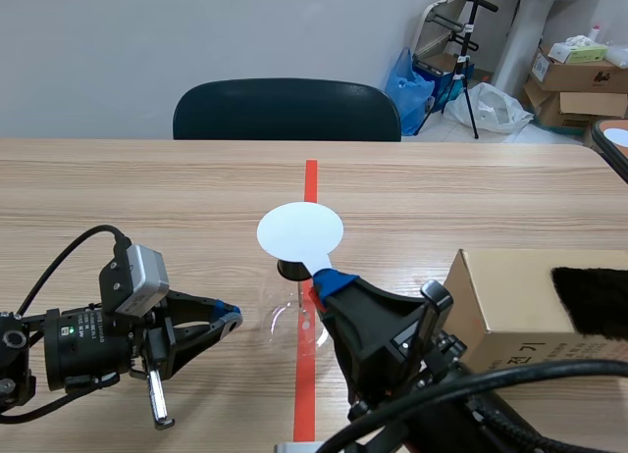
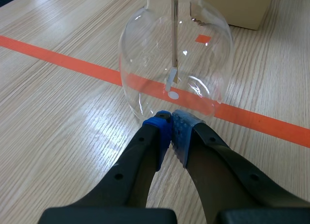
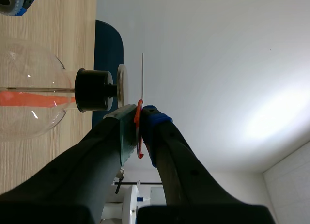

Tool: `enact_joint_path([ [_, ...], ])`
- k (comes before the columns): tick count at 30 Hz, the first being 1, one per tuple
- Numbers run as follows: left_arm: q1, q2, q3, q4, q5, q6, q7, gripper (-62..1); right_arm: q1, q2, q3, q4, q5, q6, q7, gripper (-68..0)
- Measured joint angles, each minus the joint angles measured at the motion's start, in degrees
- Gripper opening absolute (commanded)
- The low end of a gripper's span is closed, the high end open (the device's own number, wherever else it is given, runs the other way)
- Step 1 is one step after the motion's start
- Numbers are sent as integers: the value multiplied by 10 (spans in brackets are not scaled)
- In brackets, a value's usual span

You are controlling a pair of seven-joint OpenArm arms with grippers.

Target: Do the electroscope experiment

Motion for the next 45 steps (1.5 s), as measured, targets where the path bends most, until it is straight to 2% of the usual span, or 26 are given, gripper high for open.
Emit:
enact_joint_path([
  [7, 0, 0, 0, 0, 0, 0, 0, -579, 0, 0, 0, 0, 0, 0, -2, -658],
  [11, 0, 0, 0, 0, 0, 0, 0, -579, 0, 0, 0, 0, 0, 0, -20, -658],
  [16, 0, 0, 0, 0, 0, 0, 0, -579, 0, 0, 0, 0, 0, 0, -79, -658],
  [26, 0, 0, 0, 0, 0, 0, 0, -579, 0, 0, 0, 0, 0, 0, -242, -658],
  [33, 0, 0, 0, 0, 0, 0, 0, -579, 0, 0, 0, 0, 0, 0, -336, -658],
  [41, 0, 0, 0, 0, 0, 0, 0, -579, 0, 0, 0, 0, 0, 0, -396, -658],
  [45, 0, 0, 0, 0, 0, 0, 0, -579, 0, 0, 0, 0, 0, 0, -399, -658],
])
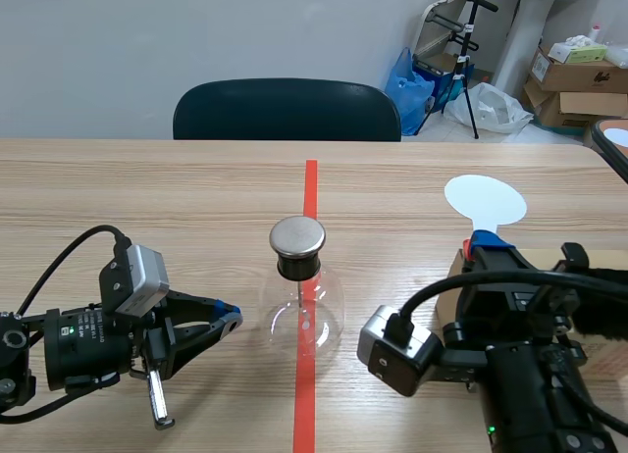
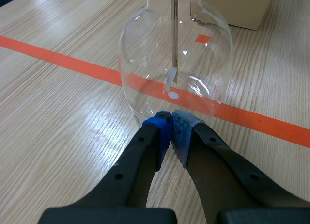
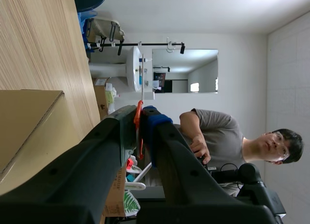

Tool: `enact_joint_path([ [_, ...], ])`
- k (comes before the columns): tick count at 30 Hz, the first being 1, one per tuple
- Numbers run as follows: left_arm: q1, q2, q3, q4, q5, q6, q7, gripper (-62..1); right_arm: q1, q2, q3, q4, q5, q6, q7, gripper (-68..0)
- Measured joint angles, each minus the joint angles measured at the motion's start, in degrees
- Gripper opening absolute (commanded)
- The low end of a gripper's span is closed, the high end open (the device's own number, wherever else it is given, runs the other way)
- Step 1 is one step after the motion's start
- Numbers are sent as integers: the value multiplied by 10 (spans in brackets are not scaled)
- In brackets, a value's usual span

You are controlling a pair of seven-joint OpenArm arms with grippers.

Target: Do the electroscope experiment

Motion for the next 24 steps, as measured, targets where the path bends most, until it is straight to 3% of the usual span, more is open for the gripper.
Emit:
enact_joint_path([
  [5, 0, 0, 0, 0, 0, 0, 0, -579, 0, 0, 0, 0, 0, 0, 5, -658],
  [9, 0, 0, 0, 0, 0, 0, 0, -579, 0, 0, 0, 0, 0, 0, 38, -658],
  [24, 0, 0, 0, 0, 0, 0, 0, -579, 0, 0, 0, 0, 0, 0, 265, -658],
])
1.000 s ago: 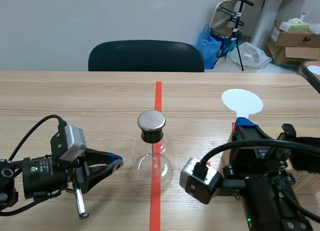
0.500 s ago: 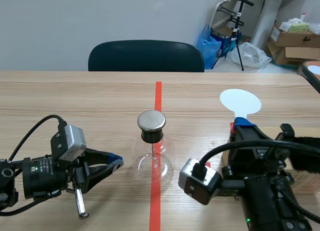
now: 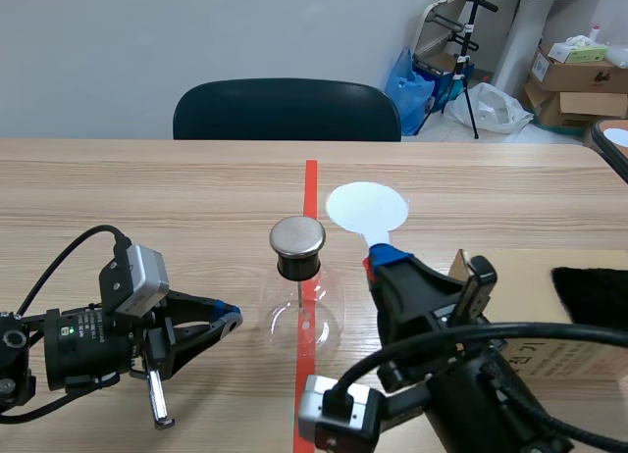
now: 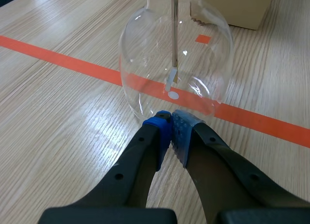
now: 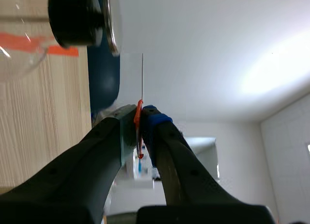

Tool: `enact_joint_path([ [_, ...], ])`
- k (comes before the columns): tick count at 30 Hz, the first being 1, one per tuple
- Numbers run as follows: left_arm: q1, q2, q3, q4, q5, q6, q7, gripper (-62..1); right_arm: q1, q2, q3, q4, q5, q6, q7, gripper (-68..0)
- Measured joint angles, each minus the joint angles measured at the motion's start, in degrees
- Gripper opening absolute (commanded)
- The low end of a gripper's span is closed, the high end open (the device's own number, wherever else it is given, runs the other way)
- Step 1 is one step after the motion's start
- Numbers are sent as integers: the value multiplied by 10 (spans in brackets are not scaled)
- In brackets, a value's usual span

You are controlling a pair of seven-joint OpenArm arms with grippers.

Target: Do the electroscope experiment

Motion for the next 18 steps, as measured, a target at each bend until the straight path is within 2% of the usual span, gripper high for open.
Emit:
enact_joint_path([
  [8, 0, 0, 0, 0, 0, 0, 0, -579, 0, 0, 0, 0, 0, 0, 81, -658],
  [18, 0, 0, 0, 0, 0, 0, 0, -579, 0, 0, 0, 0, 0, 0, 106, -658],
])
